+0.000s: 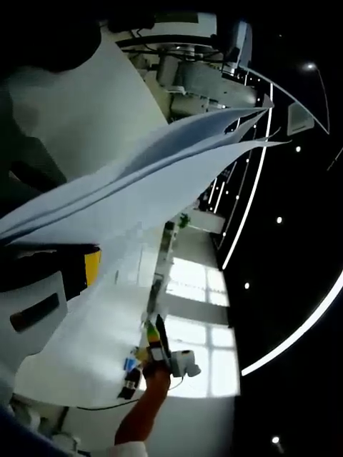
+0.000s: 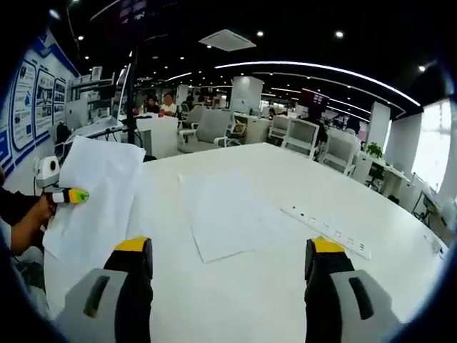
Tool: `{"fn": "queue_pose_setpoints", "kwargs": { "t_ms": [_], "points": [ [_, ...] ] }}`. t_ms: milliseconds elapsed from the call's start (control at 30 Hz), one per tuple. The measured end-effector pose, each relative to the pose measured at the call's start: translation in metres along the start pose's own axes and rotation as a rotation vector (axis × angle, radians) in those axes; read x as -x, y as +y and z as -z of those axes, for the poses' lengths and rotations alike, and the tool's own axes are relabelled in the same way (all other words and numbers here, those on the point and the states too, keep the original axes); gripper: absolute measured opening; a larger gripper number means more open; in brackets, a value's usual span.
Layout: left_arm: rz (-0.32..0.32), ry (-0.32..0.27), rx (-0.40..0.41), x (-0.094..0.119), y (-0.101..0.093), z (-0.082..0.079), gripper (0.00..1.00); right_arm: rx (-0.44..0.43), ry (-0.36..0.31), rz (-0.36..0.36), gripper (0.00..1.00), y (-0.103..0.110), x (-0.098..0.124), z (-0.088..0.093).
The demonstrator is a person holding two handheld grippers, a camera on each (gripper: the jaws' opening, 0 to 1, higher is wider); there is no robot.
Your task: Organize the stack of printing papers by aligning and flattening the scattered papers on the table
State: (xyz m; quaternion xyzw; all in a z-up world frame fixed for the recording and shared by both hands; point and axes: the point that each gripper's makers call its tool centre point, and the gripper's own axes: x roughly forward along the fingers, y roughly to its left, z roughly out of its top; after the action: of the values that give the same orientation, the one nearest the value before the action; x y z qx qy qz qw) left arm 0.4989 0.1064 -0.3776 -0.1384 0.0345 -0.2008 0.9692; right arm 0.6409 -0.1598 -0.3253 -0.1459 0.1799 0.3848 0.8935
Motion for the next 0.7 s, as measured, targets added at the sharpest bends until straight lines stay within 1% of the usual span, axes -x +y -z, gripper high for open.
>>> {"fn": "queue_pose_setpoints", "kwargs": {
  "t_ms": [100,200,333,500,667,700],
  "points": [
    [-0.001,-0.003,0.0,0.0,0.0,0.0,0.07,0.01,0.004,0.007,0.84,0.0,-0.004,-0.002],
    [-0.002,-0.005,0.001,0.0,0.001,-0.001,0.07,0.022,0.003,0.018,0.89,-0.002,-0.007,-0.004],
    [-0.002,-0.008,-0.002,0.001,0.001,-0.001,0.07,0.038,0.0,0.016,0.89,0.001,-0.013,-0.008],
    [0.0,-0.01,-0.003,0.0,0.001,-0.002,0.07,0.096,0.031,0.012,0.9,0.007,-0.021,-0.004],
    [0.002,-0.007,-0.003,0.001,0.0,0.0,0.07,0.107,0.048,-0.001,0.9,0.015,-0.027,-0.003],
    [0.002,-0.007,-0.003,0.001,-0.001,0.0,0.07,0.115,0.061,-0.005,0.9,0.017,-0.029,-0.001]
  ]
}}
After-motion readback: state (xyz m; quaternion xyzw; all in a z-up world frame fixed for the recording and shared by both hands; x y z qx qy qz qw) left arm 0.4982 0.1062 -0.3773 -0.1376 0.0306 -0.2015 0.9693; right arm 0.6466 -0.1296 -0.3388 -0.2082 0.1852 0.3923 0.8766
